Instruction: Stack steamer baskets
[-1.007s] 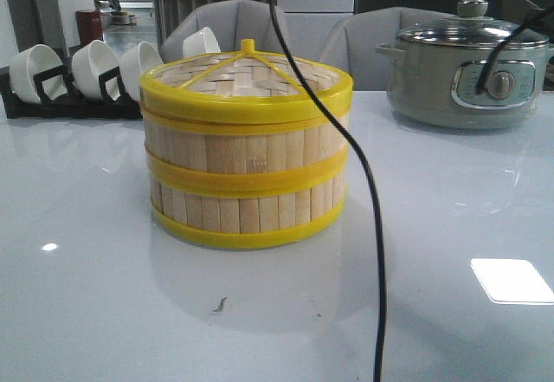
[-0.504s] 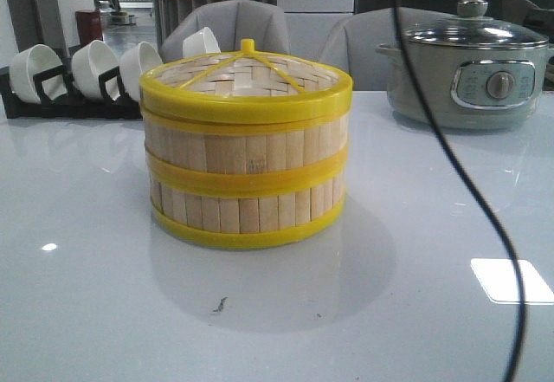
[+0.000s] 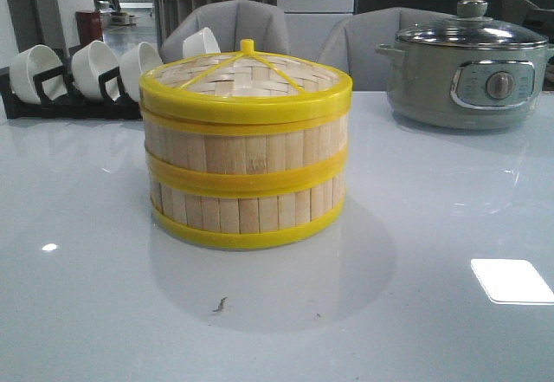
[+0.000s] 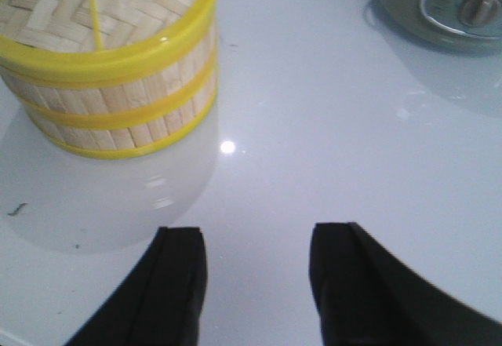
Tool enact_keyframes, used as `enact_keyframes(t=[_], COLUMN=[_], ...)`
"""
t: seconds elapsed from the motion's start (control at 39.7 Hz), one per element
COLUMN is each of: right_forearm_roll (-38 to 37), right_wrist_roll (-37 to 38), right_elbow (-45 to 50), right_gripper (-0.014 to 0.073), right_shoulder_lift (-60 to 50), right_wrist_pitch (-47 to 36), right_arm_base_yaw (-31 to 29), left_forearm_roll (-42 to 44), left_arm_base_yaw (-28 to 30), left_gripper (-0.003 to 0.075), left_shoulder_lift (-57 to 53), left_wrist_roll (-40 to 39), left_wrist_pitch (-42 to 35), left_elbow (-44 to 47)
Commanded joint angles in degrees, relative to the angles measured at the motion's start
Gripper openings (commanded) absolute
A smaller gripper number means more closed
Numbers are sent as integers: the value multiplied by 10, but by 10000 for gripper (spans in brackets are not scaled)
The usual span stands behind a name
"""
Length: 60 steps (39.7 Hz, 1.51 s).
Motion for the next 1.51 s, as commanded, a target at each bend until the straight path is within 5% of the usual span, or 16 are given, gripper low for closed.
enact_keyframes(t=[0.0,0.65,1.23,1.33,1.49], right_forearm_roll=[1,42,42,42,42], right_wrist_roll=[-5,-5,-5,-5,-5], right_elbow=[19,216,261,261,261], right_gripper=[423,423,422,345,32], right_shoulder_lift=[-49,-174,-200,-200,-200], right_wrist_pitch=[-46,-137,-266,-268,-253], right_arm_base_yaw=[-24,-169,-194,-194,-194], left_forearm_roll=[-2,-2,-2,-2,-2], left_arm_base_yaw=[-3,-3,-3,-3,-3], left_gripper=[90,90,90,90,90], left_shoulder_lift=[1,1,1,1,1], left_wrist_roll=[-3,-3,-3,-3,-3], left_wrist_pitch=[-52,-52,-52,-52,-52], left_elbow=[-18,-18,-18,-18,-18])
